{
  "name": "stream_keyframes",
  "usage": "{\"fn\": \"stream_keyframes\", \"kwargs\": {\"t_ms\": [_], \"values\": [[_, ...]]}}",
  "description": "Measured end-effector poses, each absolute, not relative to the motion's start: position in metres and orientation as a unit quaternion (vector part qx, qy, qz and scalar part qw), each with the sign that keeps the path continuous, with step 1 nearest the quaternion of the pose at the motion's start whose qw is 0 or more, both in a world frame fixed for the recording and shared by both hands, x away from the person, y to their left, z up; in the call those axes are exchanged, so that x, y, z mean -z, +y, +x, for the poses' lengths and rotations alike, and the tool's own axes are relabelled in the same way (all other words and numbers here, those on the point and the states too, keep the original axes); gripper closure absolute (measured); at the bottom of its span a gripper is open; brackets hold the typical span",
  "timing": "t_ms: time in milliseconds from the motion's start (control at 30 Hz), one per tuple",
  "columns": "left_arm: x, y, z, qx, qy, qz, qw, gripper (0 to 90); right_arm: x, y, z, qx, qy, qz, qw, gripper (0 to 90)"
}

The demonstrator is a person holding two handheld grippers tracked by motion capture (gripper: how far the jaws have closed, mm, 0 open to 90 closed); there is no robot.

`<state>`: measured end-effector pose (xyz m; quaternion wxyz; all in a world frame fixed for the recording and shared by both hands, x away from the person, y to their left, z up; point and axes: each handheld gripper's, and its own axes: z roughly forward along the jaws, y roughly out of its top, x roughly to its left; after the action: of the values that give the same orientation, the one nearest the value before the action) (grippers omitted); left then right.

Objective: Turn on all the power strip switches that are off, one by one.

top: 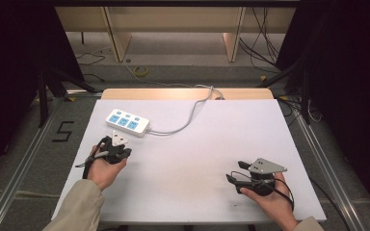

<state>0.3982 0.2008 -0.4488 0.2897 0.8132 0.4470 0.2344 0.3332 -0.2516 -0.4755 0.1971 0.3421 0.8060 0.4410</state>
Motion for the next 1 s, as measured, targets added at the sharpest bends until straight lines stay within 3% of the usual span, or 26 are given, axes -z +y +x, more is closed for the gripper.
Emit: {"fn": "stream_keyframes", "kwargs": {"t_ms": [1000], "values": [[0.433, 0.201, 0.441, -0.260, 0.427, 0.818, 0.286, 89.7, 0.475, -0.253, 0.334, -0.441, 0.804, 0.349, 0.194, 34.1]]}}
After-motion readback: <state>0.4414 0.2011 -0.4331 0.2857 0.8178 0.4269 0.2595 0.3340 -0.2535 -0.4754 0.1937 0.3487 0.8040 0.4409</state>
